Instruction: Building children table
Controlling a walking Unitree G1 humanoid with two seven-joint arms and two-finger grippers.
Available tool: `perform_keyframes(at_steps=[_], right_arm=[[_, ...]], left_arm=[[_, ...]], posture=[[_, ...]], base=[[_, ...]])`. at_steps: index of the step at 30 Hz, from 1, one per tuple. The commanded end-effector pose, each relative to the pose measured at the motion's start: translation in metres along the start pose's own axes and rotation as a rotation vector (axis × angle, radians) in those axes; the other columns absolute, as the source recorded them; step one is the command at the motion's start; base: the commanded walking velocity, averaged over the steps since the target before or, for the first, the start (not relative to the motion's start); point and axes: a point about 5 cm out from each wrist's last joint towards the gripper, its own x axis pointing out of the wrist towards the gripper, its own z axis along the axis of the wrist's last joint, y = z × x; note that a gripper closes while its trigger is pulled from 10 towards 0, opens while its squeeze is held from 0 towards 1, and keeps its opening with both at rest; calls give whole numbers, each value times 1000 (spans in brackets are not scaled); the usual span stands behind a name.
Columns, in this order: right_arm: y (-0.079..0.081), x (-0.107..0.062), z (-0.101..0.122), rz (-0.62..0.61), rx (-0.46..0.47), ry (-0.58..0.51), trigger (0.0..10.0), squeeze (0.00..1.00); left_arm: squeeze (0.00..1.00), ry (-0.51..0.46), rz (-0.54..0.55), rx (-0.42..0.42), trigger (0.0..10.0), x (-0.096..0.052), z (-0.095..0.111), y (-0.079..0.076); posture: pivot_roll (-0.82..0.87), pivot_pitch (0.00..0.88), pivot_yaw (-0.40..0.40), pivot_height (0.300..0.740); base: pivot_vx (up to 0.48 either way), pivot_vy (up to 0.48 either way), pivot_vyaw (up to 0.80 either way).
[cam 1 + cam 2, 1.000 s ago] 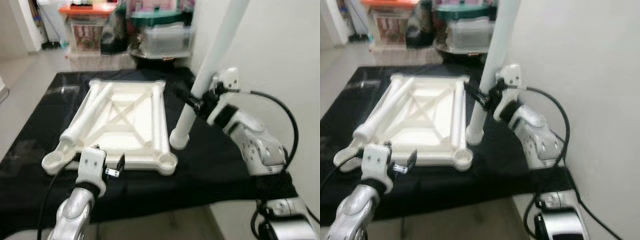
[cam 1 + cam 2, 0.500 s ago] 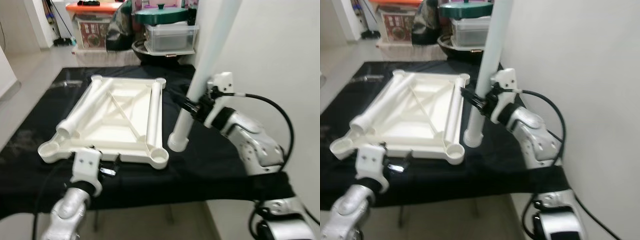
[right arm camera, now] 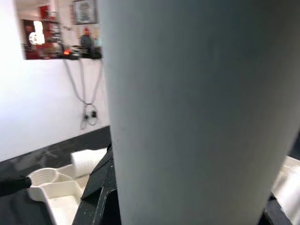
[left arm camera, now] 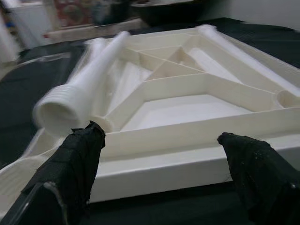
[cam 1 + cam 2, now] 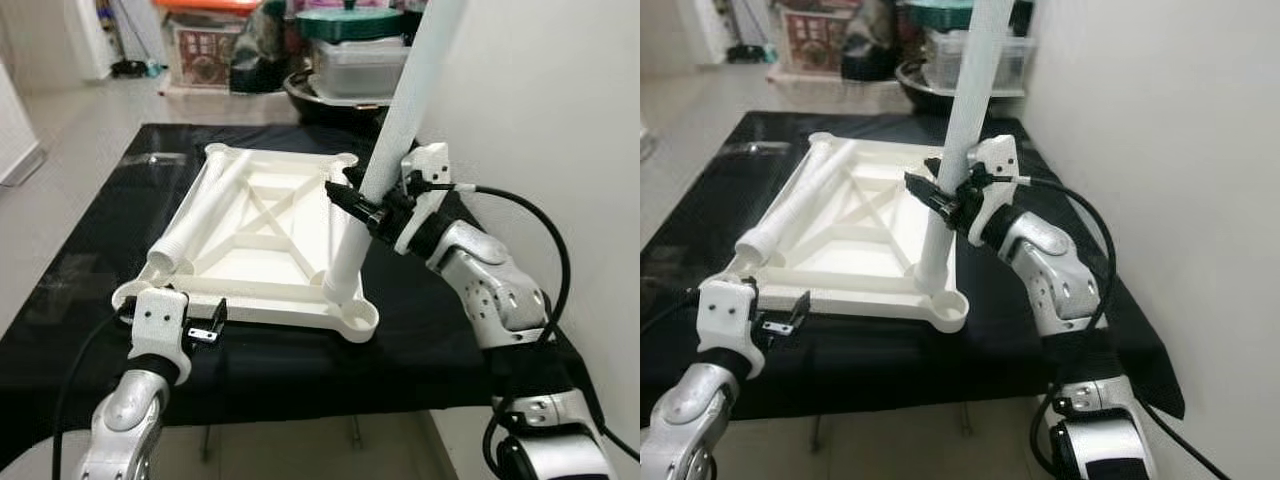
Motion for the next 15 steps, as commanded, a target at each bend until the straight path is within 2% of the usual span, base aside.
perform_keyframes(at_steps=[1,13,15], right_arm=[[0,-1,3,0,-6,-6,0,0],[3,-8,-2,28,-15,23,0,0],[12,-10,-11,79,-23,57,0,0]], left_arm=[[0,6,-11,10,10000,-1,-1,-1],[0,17,-26,12,10000,-5,-5,-1],[0,21,-27,11,10000,-6,-5,-1]], posture=[[101,0,-69,740],[99,0,-66,740],[100,0,-66,740]], base=[[0,0,0],[0,0,0],[0,0,0]])
